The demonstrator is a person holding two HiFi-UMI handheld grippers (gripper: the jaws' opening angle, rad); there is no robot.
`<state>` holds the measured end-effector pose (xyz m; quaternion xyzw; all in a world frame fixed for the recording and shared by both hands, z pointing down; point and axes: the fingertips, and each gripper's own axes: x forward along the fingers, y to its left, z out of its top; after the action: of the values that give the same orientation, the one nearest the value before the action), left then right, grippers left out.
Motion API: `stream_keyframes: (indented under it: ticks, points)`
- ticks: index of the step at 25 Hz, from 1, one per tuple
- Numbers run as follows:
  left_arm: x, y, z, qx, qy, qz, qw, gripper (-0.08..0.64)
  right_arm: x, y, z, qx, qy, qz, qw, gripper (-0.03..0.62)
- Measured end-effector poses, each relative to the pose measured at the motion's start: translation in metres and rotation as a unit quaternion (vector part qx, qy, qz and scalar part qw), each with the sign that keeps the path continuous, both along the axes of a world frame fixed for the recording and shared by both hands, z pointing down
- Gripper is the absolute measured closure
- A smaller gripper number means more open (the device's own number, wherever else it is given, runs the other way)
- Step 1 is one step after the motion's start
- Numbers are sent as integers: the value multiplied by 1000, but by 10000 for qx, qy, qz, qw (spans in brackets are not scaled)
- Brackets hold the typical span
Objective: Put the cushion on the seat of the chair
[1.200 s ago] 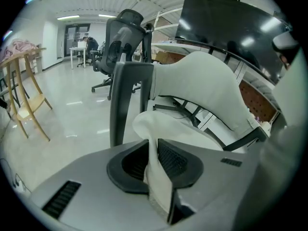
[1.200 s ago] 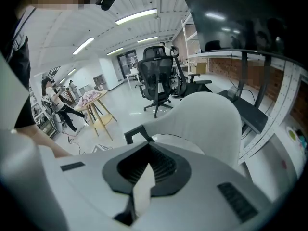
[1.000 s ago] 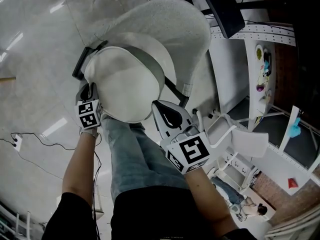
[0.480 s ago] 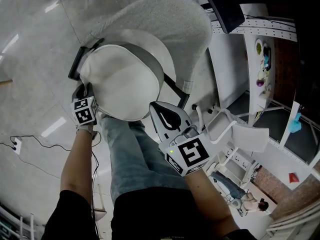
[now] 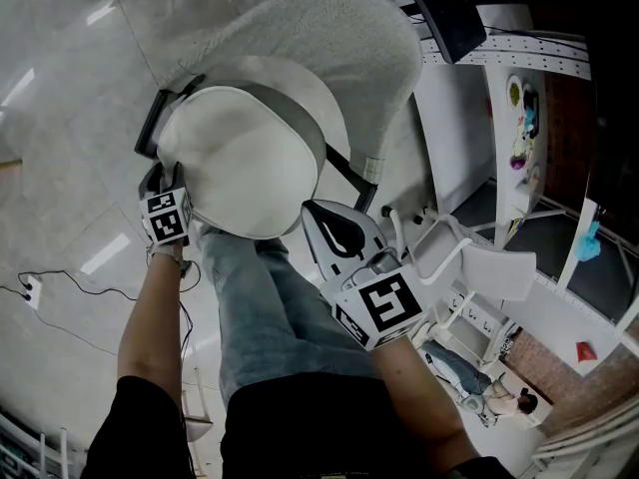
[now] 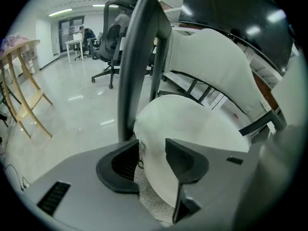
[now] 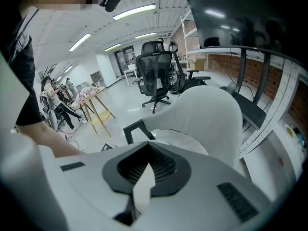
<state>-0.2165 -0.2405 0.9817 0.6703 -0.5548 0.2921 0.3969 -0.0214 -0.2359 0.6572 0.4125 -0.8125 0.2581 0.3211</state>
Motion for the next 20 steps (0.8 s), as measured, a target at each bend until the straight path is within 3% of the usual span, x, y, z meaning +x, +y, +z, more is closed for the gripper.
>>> stream_keyframes:
  ticks: [6, 12, 16, 20]
  points:
    - [-5, 2, -4, -51, -26, 43, 10000, 341, 0, 2, -7, 60, -14, 2, 10000, 584]
    - [-11, 10, -22, -70, 28, -54, 10000, 341, 4, 7, -23, 197, -52, 60, 9998, 584]
    - [-7, 12, -49, 138, 30, 89, 9999, 342, 7, 9, -39, 330, -132, 119, 9993, 584]
    - [-1, 11, -87, 487, -56, 282, 9984, 409, 13, 15, -57, 438, -235, 220, 9985, 584]
